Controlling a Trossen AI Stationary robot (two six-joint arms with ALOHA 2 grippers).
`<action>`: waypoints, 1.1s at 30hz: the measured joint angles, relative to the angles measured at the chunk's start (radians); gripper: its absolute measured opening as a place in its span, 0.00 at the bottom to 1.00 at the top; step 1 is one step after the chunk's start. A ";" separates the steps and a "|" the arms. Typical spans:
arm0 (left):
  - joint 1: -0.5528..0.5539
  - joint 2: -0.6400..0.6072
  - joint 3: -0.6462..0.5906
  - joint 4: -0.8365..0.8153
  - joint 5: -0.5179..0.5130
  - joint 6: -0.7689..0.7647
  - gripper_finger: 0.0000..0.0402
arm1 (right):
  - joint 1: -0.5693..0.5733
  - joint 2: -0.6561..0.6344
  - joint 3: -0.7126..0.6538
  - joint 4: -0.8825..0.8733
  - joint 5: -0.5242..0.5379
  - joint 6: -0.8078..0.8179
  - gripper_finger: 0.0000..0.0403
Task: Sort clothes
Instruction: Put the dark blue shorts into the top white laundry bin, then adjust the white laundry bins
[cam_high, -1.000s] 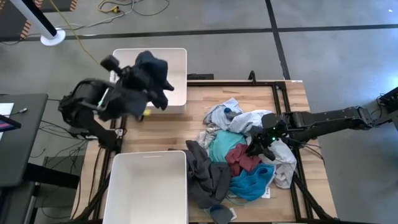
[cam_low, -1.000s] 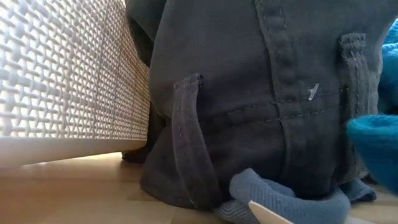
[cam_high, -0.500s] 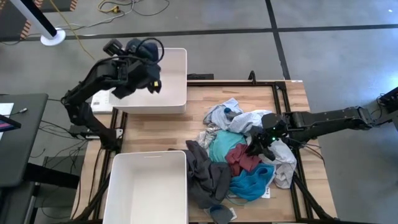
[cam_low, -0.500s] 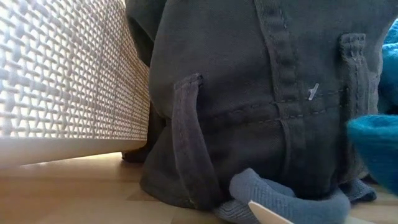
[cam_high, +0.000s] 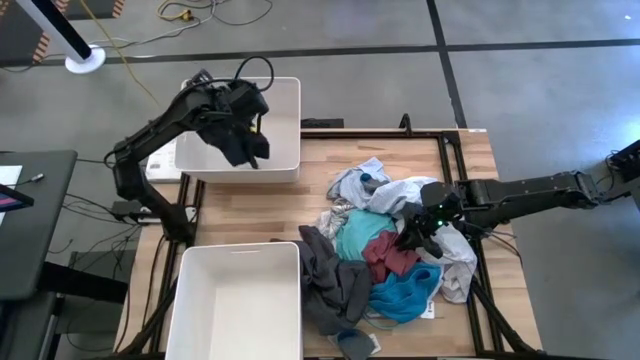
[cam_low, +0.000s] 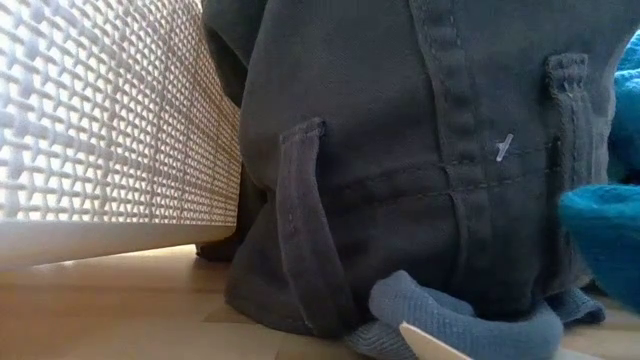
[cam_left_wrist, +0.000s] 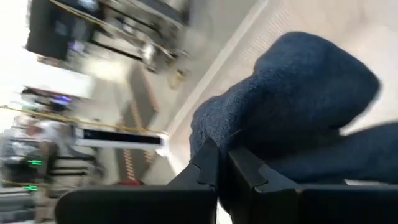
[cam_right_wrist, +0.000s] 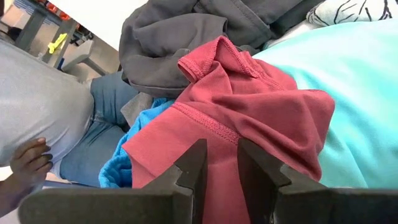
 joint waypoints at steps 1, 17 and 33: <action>0.015 0.000 -0.012 0.000 0.037 -0.003 0.03 | 0.000 0.000 0.000 0.000 0.000 0.000 0.27; 0.142 0.000 -0.240 -0.001 0.303 -0.036 0.08 | 0.000 0.000 0.000 0.000 0.000 0.000 0.27; 0.144 -0.087 -0.245 -0.001 0.637 0.066 0.43 | 0.000 0.000 0.000 0.000 0.000 0.000 0.27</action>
